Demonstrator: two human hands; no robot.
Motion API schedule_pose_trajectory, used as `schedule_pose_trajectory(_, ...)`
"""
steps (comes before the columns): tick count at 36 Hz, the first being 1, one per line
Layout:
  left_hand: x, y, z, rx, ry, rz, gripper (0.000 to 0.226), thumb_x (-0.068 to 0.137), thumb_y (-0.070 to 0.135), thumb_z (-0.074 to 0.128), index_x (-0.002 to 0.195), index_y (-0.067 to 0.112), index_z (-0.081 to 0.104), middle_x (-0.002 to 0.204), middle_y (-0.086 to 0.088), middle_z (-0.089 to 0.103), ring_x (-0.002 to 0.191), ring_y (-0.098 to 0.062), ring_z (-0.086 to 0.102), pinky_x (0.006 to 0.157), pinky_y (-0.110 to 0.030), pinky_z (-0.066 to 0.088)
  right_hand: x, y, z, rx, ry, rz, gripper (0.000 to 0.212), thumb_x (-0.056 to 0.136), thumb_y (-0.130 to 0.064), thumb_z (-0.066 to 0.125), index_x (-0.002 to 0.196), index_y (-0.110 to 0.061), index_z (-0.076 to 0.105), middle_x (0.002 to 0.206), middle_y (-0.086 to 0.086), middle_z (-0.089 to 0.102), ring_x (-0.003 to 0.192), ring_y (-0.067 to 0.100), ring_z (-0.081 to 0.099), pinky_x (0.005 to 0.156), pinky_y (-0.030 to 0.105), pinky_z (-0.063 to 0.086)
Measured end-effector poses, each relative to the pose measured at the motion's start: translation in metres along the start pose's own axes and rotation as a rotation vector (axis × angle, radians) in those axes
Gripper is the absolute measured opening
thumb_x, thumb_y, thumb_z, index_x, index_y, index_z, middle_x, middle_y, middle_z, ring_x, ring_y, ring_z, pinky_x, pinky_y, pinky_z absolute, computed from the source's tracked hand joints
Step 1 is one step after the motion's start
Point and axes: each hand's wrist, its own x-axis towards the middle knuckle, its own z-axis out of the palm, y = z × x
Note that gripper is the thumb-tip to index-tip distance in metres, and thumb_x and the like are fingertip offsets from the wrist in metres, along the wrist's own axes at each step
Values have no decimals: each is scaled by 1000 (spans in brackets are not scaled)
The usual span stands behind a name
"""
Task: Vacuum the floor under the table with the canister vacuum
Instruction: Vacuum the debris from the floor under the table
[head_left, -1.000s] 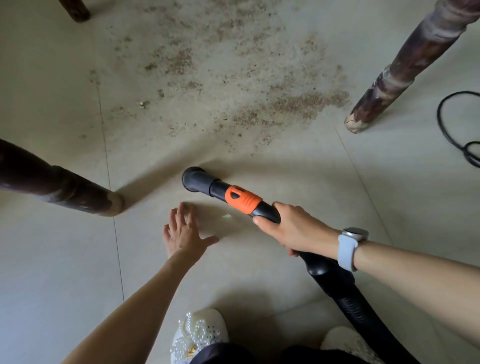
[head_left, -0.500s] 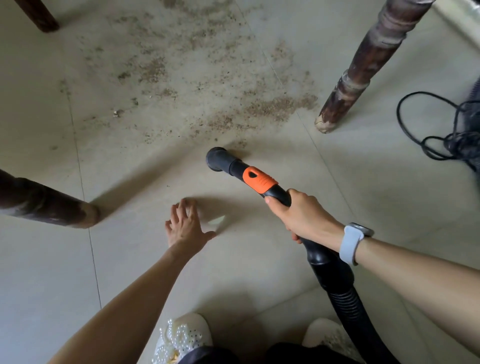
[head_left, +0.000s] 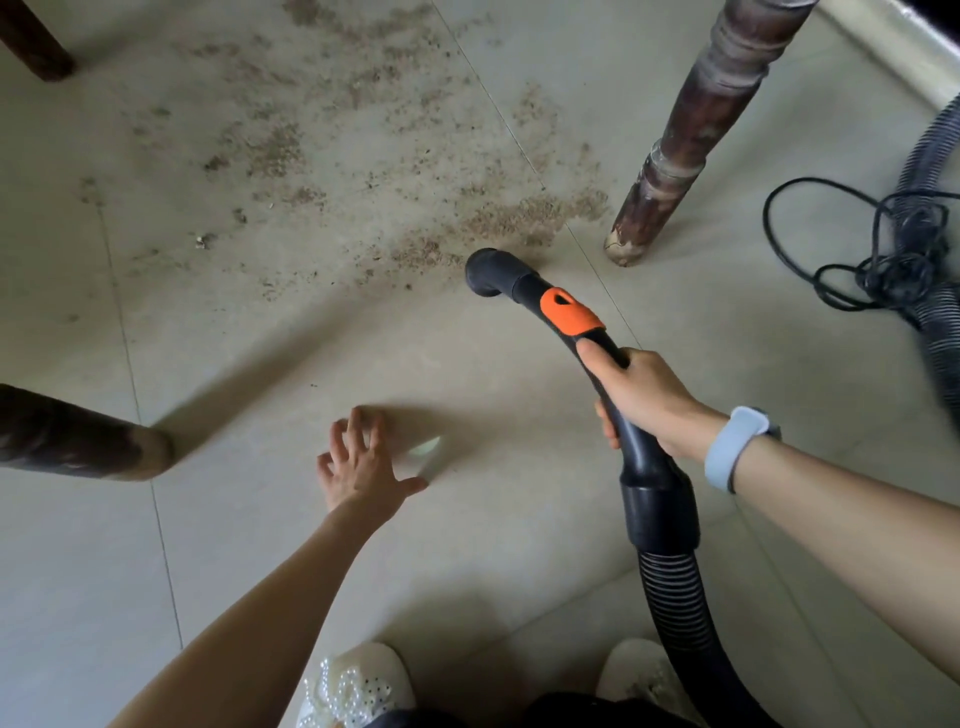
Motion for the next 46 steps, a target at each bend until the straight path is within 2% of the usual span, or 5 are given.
schedule_pose_trajectory(11,-2,-1,0,-5,4,24,103,76,60,66,151,23,6,158,-3,-7,144,-26,-7,114,-44,13,21,-13,-4,206,-107,199,47,90,-56,50,82,-11,47,55,6,50,39,19,46,43,24,44)
schedule_pose_trajectory(20,-4,-2,0,-7,6,31,102,76,60,66,151,24,6,158,-2,-7,145,-26,-7,114,-44,12,29,-28,8,182,-175,196,50,90,-60,48,81,-11,44,52,5,47,39,19,44,45,24,42)
schedule_pose_trajectory(30,-4,-1,-1,-3,-1,19,102,76,62,65,151,26,4,158,-1,-8,145,-25,-8,114,-43,11,14,-10,9,121,-217,217,49,89,-58,49,80,-11,46,53,5,50,41,19,46,44,25,44)
schedule_pose_trajectory(39,-4,-1,-3,17,-12,24,101,77,63,63,151,27,4,158,-1,-9,145,-25,-8,114,-44,12,43,-45,21,179,-177,193,51,87,-61,51,84,-10,45,57,6,47,38,18,44,44,22,42)
schedule_pose_trajectory(46,-5,-1,-4,38,-13,36,99,77,64,62,150,26,7,158,0,-10,144,-25,-7,112,-43,16,52,-59,31,186,-203,185,53,87,-62,50,90,-10,44,54,5,48,39,20,45,47,24,43)
